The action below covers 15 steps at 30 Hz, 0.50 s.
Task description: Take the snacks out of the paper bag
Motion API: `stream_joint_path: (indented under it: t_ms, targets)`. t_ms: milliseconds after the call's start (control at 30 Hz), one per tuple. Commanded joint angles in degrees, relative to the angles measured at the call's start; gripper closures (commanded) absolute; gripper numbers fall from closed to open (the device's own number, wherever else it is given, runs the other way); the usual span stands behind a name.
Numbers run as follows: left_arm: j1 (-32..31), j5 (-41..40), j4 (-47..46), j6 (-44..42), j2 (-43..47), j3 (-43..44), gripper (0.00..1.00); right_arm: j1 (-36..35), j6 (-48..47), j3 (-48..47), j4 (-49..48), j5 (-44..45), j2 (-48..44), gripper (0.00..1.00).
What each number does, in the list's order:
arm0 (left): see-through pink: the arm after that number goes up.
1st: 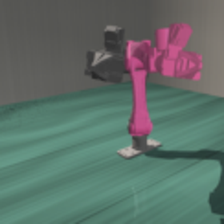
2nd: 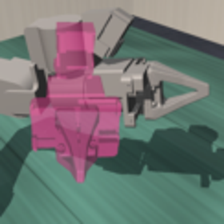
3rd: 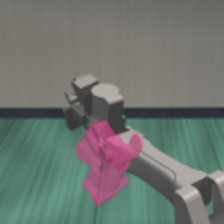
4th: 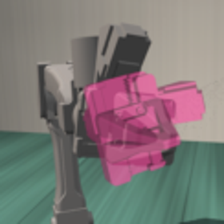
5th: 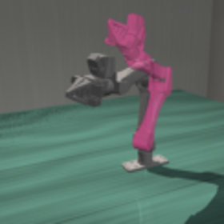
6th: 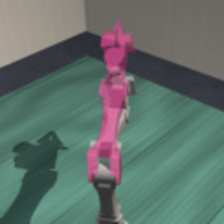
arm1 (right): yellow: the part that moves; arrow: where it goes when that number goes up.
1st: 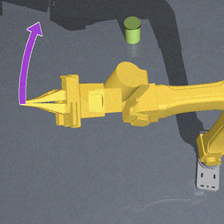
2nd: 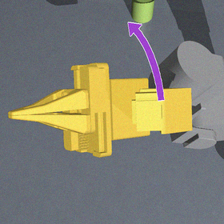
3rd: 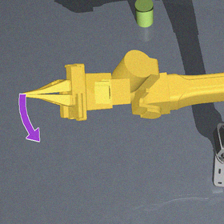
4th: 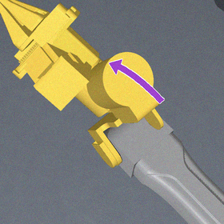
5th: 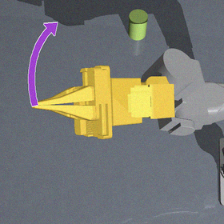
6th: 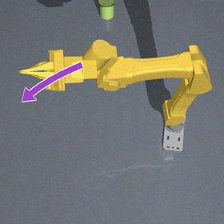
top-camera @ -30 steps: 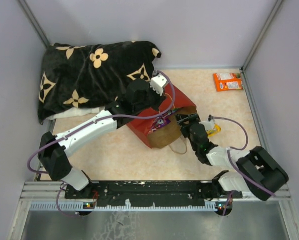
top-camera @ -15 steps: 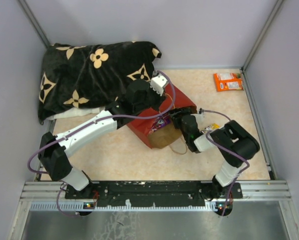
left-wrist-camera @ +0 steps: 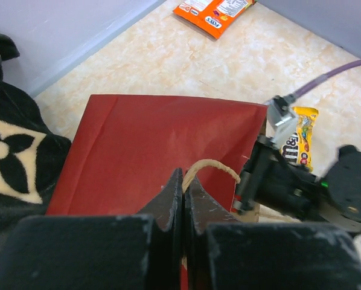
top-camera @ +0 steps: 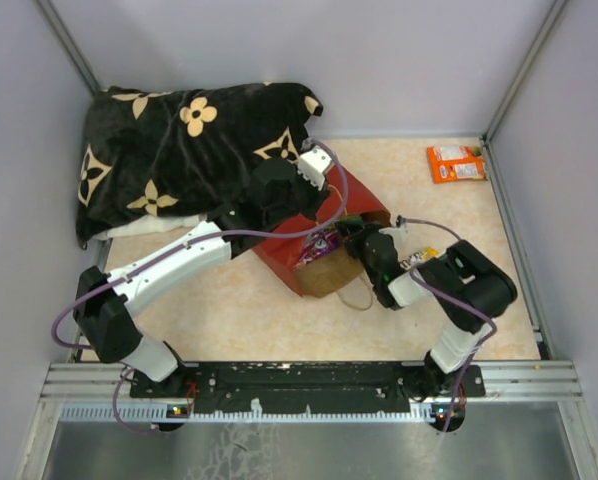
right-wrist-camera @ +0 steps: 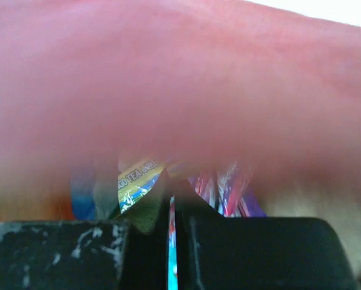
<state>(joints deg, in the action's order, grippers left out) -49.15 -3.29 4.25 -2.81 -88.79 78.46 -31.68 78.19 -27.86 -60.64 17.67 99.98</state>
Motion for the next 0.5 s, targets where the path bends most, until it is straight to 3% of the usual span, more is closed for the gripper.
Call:
stream_joint_path:
  t_ms: [0, 133, 267, 467]
  targets:
    - [-0.3, -2.0, -1.6, -0.4, 2.6, -0.5, 1.0, -3.4, -6.5, 6.5, -1.9, -4.8, -11.9, 1.0]
    - [-0.3, -3.1, -1.0, -0.3, 2.3, -0.1, 1.0, -7.0, -11.3, 8.7, 10.2, -9.3, -24.3, 1.0]
    - [-0.3, -5.9, -1.0, -1.1, 1.7, -0.1, 1.0, -12.5, -18.8, 6.4, 35.2, -3.9, -41.5, 1.0]
    - [-0.3, -7.8, -0.9, -1.3, 1.0, -0.1, 1.0, -13.0, -21.3, 4.6, 62.2, 1.1, -66.6, 1.0]
